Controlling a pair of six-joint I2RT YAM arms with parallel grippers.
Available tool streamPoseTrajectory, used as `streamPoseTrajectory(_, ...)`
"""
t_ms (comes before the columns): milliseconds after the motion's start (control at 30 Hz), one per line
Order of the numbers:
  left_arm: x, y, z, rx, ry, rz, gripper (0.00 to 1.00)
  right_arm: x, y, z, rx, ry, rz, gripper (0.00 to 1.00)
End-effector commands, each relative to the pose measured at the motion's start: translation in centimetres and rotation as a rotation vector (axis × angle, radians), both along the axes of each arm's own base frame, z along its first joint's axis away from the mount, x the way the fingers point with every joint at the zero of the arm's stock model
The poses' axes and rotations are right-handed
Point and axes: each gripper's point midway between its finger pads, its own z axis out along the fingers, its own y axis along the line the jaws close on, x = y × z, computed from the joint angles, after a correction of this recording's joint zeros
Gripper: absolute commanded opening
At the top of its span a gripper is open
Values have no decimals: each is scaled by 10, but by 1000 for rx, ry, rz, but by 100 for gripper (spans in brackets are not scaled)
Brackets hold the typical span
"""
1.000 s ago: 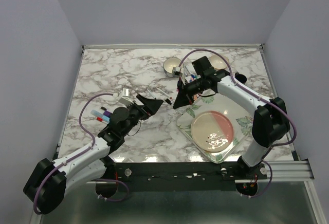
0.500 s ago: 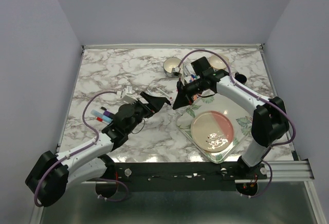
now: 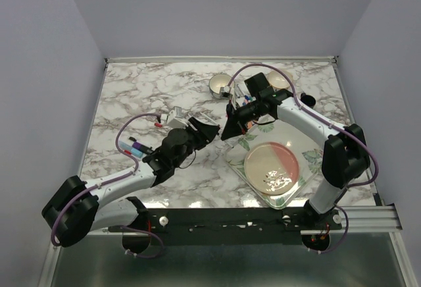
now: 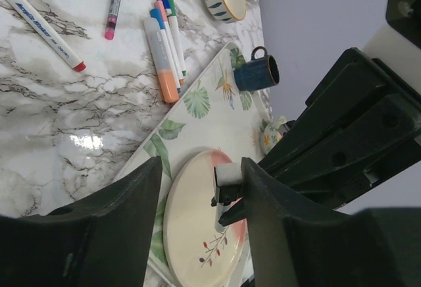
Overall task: Open the pen caps
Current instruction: Hold the pen cap with the left arm and grip the barrel with the right arm, then open the pen cap
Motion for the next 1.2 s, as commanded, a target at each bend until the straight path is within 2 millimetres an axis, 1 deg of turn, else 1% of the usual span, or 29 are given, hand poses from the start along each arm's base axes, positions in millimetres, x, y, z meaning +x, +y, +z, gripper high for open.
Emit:
streamPoseTrajectory(0,6,-4,0,29,-7,33,55,-1,2,-7,-10,11,10,1)
streamPoseTrajectory(33,6,-5,-2,36,-4,29,52,-1,1,-7,-8,11,8,1)
streamPoseTrajectory(67,8,-5,-1,37,-8,31,43,-1,2,-8,-10,11,10,1)
streamPoseTrajectory(167,9,-6,-1,46,-15,33,27,-2,2,-10,-13,16,11,1)
streamPoseTrajectory(267,10,-4,1,55,-27,37,20,-1,2,-11,-18,15,12,1)
streamPoseTrajectory(300,10,-4,2,54,-33,36,13,-1,2,-12,-19,14,9,1)
streamPoseTrajectory(333,10,-5,5,54,-43,28,8,-1,2,-12,-20,16,9,1)
streamPoseTrajectory(367,8,-6,4,55,-47,22,0,-1,2,-12,-20,16,11,1)
streamPoseTrajectory(400,9,-6,6,47,-56,19,0,-1,2,-12,-20,14,10,1)
streamPoseTrajectory(433,8,-7,10,37,-62,15,0,-1,2,-12,-22,14,8,4)
streamPoseTrajectory(467,7,-6,8,37,-60,10,0,0,2,-13,-23,15,7,11)
streamPoseTrajectory(500,6,-7,10,26,-68,8,0,0,2,-13,-26,18,2,24)
streamPoseTrajectory(567,5,-7,13,6,-77,4,0,0,2,-15,-28,22,2,35)
streamPoseTrajectory(600,4,-7,16,-5,-86,3,0,0,3,-14,-24,26,0,43)
streamPoseTrajectory(700,4,-8,19,-18,-94,2,0,-3,5,-14,-16,39,5,49)
streamPoseTrajectory(767,4,-8,19,-24,-93,3,0,-3,6,-14,-14,42,5,49)
streamPoseTrajectory(867,6,-8,21,-32,-99,9,0,-4,9,-17,-20,54,4,48)
streamPoseTrajectory(933,7,-7,23,-34,-103,20,0,-6,11,-20,-26,64,8,34)
streamPoseTrajectory(967,8,-5,24,-35,-106,28,0,-7,12,-20,-27,66,13,24)
streamPoseTrajectory(1000,8,-3,23,-32,-105,38,0,-9,13,-22,-32,72,20,3)
streamPoseTrajectory(1033,11,3,27,-39,-114,72,0,-9,14,-22,-36,72,25,1)
streamPoseTrajectory(1100,15,14,29,-35,-115,123,0,-12,16,-24,-53,66,30,0)
streamPoseTrajectory(1167,20,32,38,-35,-131,203,0,-12,16,-25,-63,61,28,1)
